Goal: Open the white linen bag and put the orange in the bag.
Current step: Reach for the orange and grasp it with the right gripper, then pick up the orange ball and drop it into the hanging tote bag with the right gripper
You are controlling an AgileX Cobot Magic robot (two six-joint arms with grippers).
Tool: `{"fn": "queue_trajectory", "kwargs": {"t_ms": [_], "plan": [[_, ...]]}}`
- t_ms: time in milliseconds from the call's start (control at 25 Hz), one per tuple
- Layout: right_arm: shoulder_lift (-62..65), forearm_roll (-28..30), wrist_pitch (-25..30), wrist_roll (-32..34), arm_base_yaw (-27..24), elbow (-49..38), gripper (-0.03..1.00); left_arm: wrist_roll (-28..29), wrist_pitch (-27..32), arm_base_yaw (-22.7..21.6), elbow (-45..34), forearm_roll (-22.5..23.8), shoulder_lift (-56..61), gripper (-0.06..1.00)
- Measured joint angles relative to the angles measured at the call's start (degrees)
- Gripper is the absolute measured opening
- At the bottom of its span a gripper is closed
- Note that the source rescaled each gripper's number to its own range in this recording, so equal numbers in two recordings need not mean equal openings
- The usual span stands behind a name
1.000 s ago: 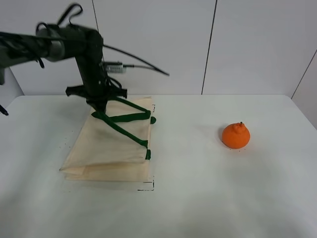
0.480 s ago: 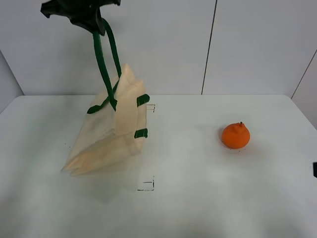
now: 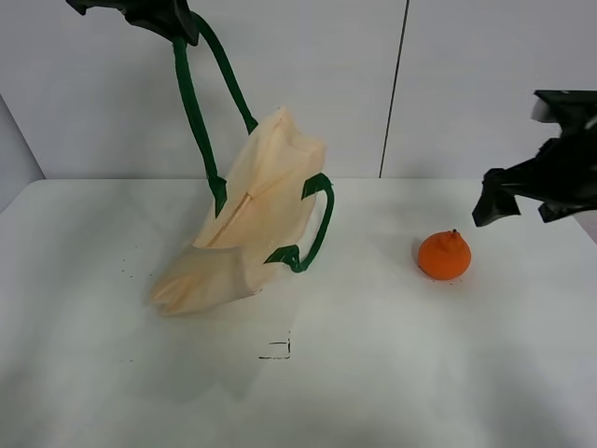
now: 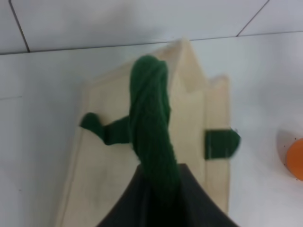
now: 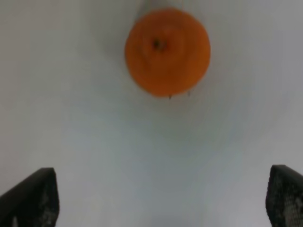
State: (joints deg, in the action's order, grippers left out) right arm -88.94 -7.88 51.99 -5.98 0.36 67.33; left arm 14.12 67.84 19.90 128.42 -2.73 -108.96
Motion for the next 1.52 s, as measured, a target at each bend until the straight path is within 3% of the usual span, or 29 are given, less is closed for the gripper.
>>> {"fn": "queue_trajectory", "kwargs": {"t_ms": [160, 320, 560, 1080, 1160, 1200, 1360, 1520], "plan": [[-12.8, 0.3, 2.8, -0.2, 2.3, 10.6, 1.00, 0.0, 0.0, 0.0, 0.0, -0.2, 0.0, 0.00], [-20.6, 2.7, 3.0, 1.7, 5.4, 16.0, 1.00, 0.0, 0.0, 0.0, 0.0, -0.1, 0.1, 0.00], [-26.5, 5.7, 5.3, 4.8, 4.2, 16.7, 1.00, -0.1, 0.0, 0.0, 0.0, -0.1, 0.0, 0.00], [-34.2, 5.9, -2.2, 4.2, 3.1, 16.7, 1.00, -0.2, 0.0, 0.0, 0.0, -0.1, 0.0, 0.00], [-34.3, 5.8, -3.1, 4.2, 3.1, 16.7, 0.90, -0.2, 0.0, 0.0, 0.0, -0.1, 0.0, 0.00], [-34.2, 5.7, -3.1, 4.2, 3.1, 17.0, 0.76, -0.2, 0.0, 0.0, 0.0, -0.1, 0.0, 0.00], [-34.2, 5.6, -2.3, 4.1, 3.1, 18.2, 0.03, -0.2, 0.0, 0.0, 0.0, -0.1, 0.0, 0.00], [-34.1, 4.3, 3.2, 3.6, 3.1, 23.2, 0.02, -0.2, 0.0, 0.0, 0.0, -0.1, 0.0, 0.00]]}}
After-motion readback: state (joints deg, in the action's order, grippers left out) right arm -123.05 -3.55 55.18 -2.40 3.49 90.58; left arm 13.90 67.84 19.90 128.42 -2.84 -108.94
